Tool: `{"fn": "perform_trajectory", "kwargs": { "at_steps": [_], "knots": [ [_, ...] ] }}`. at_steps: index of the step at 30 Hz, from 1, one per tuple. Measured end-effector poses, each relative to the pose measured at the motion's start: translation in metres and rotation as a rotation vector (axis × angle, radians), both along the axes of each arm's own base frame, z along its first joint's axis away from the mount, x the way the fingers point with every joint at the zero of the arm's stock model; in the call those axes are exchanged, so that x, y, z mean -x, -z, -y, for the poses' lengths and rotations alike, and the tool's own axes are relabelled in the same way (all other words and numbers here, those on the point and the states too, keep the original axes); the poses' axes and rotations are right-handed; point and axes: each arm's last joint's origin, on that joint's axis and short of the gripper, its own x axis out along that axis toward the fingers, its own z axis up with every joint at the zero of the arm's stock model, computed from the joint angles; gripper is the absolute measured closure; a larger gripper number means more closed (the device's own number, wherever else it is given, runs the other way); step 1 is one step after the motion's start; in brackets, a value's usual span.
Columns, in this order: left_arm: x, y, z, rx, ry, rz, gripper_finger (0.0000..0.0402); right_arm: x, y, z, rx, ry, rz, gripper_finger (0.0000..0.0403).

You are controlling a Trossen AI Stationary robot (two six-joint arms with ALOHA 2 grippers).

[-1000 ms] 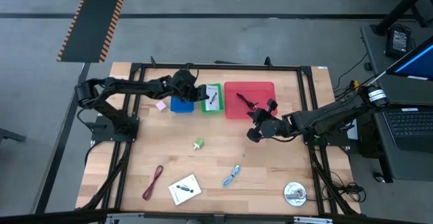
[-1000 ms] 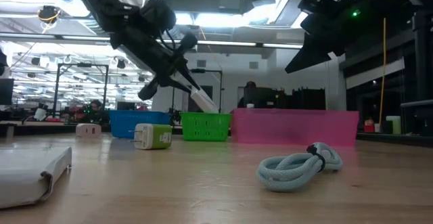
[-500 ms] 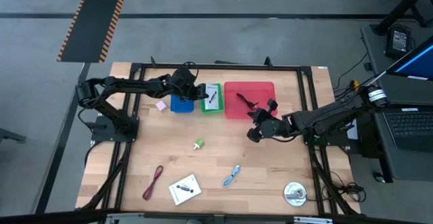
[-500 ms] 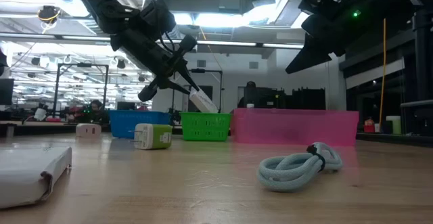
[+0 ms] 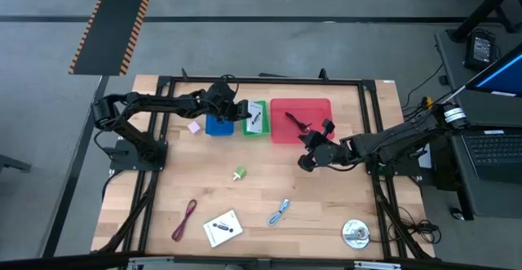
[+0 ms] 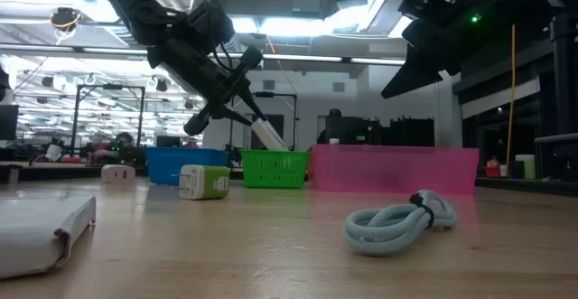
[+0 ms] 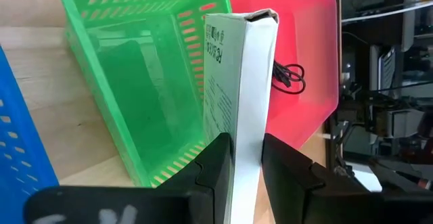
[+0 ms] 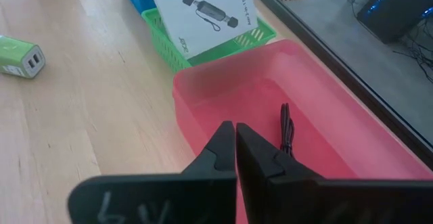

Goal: Pick and place items into bin
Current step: Put the top card reader box into the green bin, then put the white charger adapter into the blue bin

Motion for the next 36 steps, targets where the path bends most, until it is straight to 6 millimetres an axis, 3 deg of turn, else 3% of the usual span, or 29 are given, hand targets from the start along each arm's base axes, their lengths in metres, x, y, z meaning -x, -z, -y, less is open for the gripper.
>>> {"fn": "perform_trajectory", "kwargs": {
  "at_steps": [9,22,30,36],
  "knots": [
    [0.000,0.000,0.000,-0.009,0.007,-0.003,0.0323,0.000,0.000,0.000,0.000,0.000,0.001,0.0403],
    [0.000,0.000,0.000,-0.065,0.033,-0.014,0.0278,0.000,0.000,0.000,-0.014,0.011,0.013,0.0403],
    [0.000,0.000,0.000,-0.128,0.080,-0.019,0.0279,0.000,0.000,0.000,-0.014,0.010,0.012,0.0403],
    [-0.006,-0.014,-0.004,-0.233,0.240,0.151,0.0292,0.000,0.000,0.000,-0.014,0.010,0.012,0.0403]
  ]
}}
